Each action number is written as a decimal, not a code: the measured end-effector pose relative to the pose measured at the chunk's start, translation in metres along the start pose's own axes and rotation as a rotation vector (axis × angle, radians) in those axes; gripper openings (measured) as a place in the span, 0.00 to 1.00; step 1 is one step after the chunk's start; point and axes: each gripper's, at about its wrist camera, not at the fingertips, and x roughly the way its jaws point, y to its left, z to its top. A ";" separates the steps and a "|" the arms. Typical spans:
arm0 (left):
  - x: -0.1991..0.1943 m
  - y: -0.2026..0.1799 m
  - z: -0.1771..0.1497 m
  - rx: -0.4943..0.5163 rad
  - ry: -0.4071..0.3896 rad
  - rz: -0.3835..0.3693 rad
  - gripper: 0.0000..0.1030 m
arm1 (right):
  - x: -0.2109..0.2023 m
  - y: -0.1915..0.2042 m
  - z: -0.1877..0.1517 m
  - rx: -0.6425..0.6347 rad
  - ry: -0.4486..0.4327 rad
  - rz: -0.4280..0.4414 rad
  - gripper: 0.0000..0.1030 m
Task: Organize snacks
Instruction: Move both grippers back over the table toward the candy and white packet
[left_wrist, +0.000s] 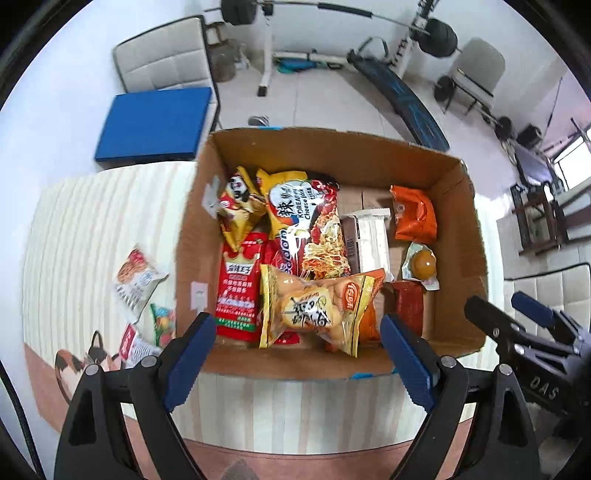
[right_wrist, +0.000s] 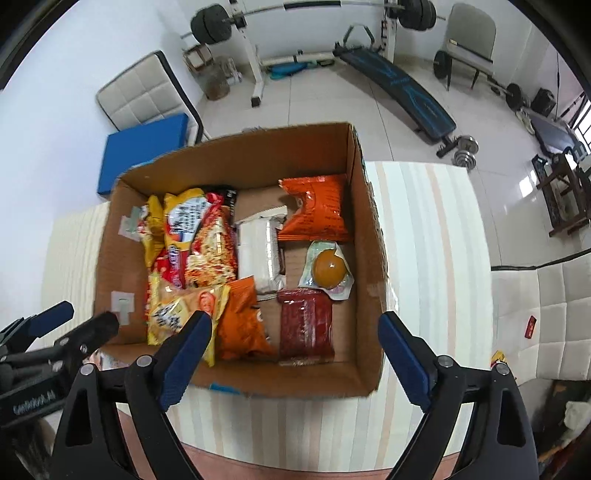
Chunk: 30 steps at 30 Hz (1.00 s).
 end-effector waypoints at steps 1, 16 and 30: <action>-0.007 0.002 -0.005 -0.014 -0.021 0.004 0.89 | -0.005 0.001 -0.004 -0.002 -0.009 0.009 0.91; -0.028 0.120 -0.127 -0.332 0.029 0.120 0.88 | -0.008 0.115 -0.089 -0.190 0.159 0.266 0.91; 0.053 0.274 -0.142 -0.731 0.202 -0.051 0.88 | 0.091 0.357 -0.022 -0.757 0.377 -0.022 0.91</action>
